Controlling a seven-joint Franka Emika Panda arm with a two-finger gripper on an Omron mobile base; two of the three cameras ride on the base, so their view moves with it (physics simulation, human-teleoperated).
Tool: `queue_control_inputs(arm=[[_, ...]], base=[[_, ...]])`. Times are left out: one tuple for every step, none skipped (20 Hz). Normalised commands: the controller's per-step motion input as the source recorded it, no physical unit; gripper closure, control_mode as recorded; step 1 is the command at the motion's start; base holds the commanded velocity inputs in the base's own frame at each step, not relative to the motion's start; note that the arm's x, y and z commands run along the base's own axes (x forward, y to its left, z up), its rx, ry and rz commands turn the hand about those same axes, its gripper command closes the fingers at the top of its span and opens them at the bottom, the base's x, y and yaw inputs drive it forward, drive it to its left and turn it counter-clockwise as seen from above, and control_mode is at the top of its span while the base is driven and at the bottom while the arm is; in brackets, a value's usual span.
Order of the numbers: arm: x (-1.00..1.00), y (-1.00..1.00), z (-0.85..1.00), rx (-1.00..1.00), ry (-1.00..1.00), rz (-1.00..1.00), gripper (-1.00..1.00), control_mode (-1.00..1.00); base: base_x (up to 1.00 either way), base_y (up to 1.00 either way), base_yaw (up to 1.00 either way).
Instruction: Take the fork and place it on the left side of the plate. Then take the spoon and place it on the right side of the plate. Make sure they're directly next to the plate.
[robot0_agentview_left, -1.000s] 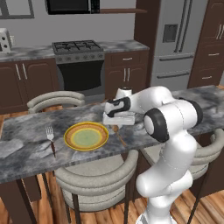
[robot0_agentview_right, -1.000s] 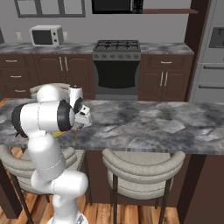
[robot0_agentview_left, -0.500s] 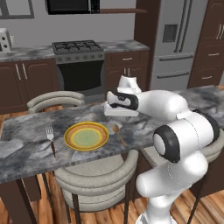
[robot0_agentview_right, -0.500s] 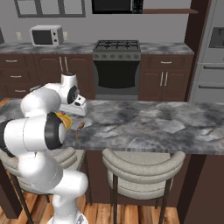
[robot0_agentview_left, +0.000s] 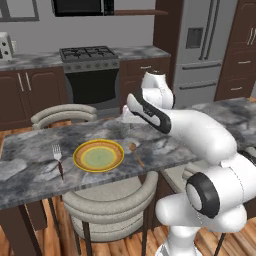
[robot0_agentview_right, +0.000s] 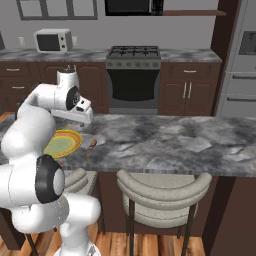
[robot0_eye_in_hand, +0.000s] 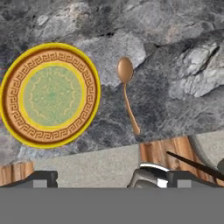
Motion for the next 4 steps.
queue_control_inputs(arm=[[-0.51, -0.09, 0.71, 0.0, -0.05, 0.0, -1.0, -1.0], [-0.49, -0.13, 0.71, 0.0, -0.05, 0.0, -1.0, -1.0], [-0.46, -0.19, 0.66, 0.0, -0.04, 0.0, -1.0, -1.0], [-0.42, -0.27, 0.61, 0.0, -0.05, 0.0, -1.0, -1.0]], base=[[0.0, 0.0, 0.0], [0.0, 0.0, 0.0], [0.0, 0.0, 0.0], [0.0, 0.0, 0.0]])
